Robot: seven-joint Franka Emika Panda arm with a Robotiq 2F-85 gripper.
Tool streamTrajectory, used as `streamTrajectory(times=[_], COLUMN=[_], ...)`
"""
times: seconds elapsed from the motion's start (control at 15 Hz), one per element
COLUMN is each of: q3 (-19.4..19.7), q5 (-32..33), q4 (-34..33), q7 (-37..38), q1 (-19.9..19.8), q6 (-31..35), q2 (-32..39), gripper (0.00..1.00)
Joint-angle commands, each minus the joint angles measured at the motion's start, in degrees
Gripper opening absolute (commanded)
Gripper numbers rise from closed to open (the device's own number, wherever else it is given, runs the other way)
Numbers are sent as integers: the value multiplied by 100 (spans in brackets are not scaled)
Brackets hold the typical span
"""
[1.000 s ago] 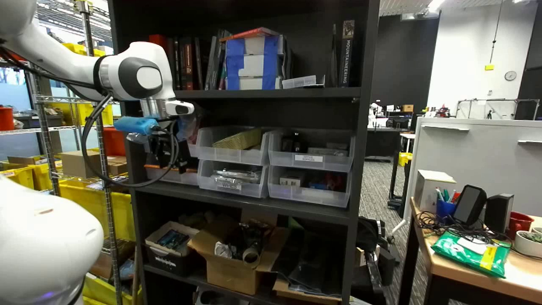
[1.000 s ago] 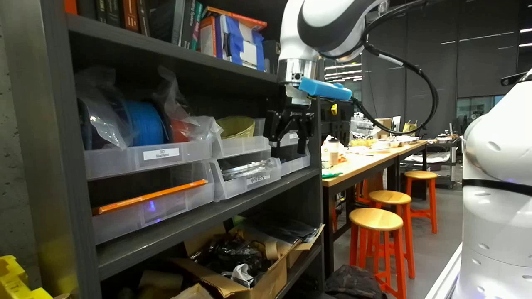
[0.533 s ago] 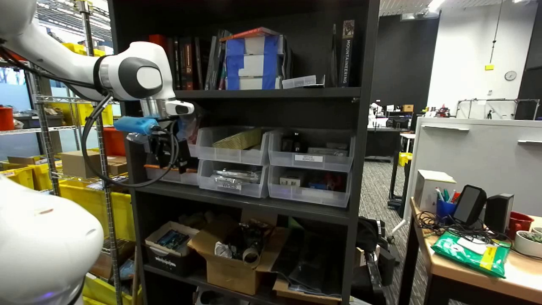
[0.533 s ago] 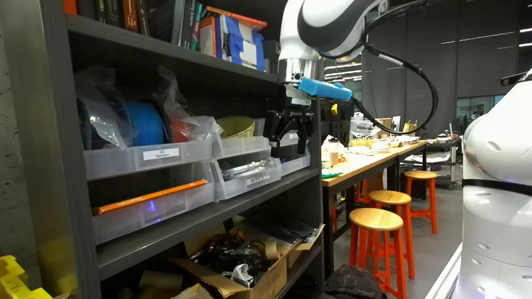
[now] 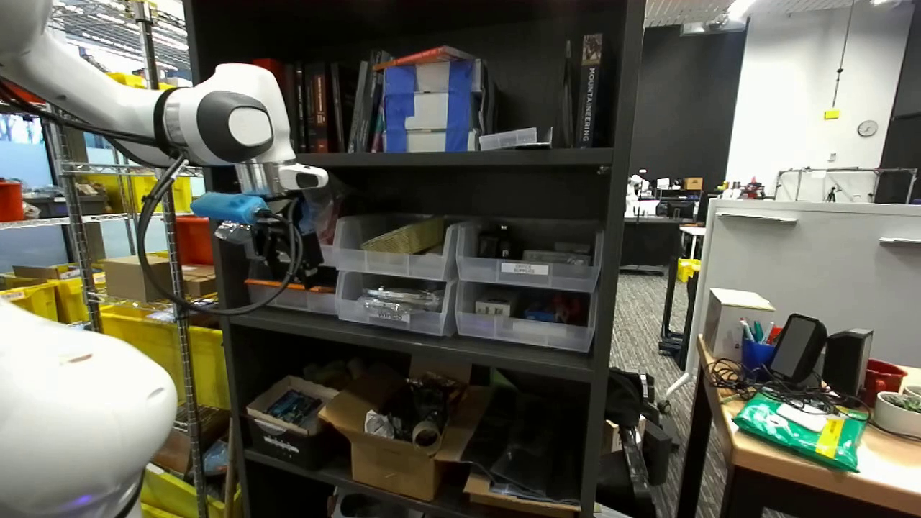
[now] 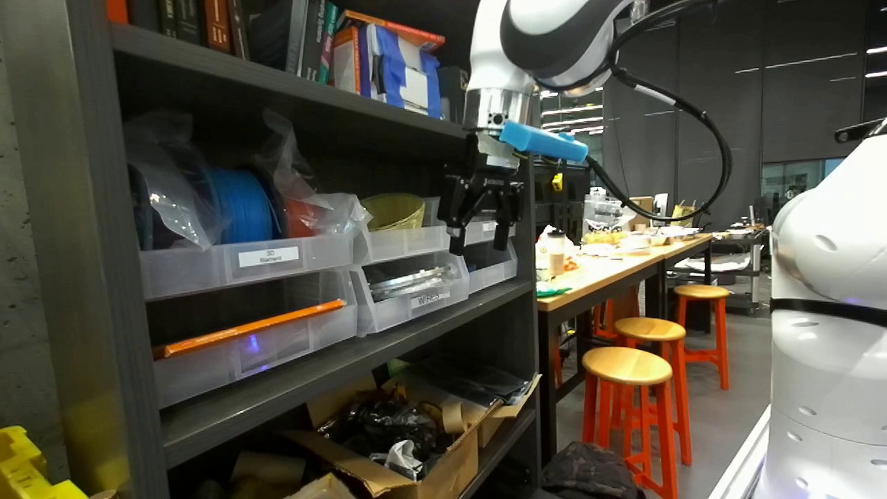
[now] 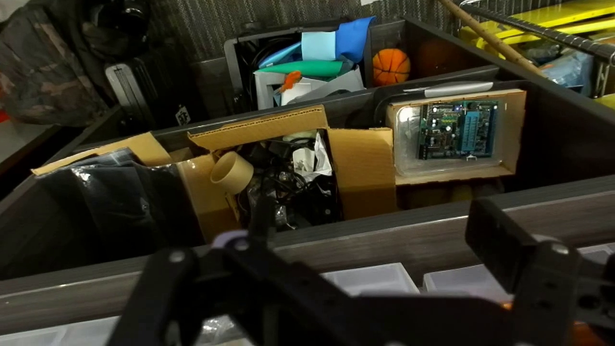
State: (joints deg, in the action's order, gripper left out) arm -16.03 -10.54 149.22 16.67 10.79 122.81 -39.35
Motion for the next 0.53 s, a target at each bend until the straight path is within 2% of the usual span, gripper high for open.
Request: streamTrajectory(times=[0.0, 0.47], q3=[78, 102], q5=[-76, -100], q4=[7, -175], q7=[5, -62], q1=[156, 198], q6=[-166, -106], q2=[-444, -1094], gripper=[100, 100])
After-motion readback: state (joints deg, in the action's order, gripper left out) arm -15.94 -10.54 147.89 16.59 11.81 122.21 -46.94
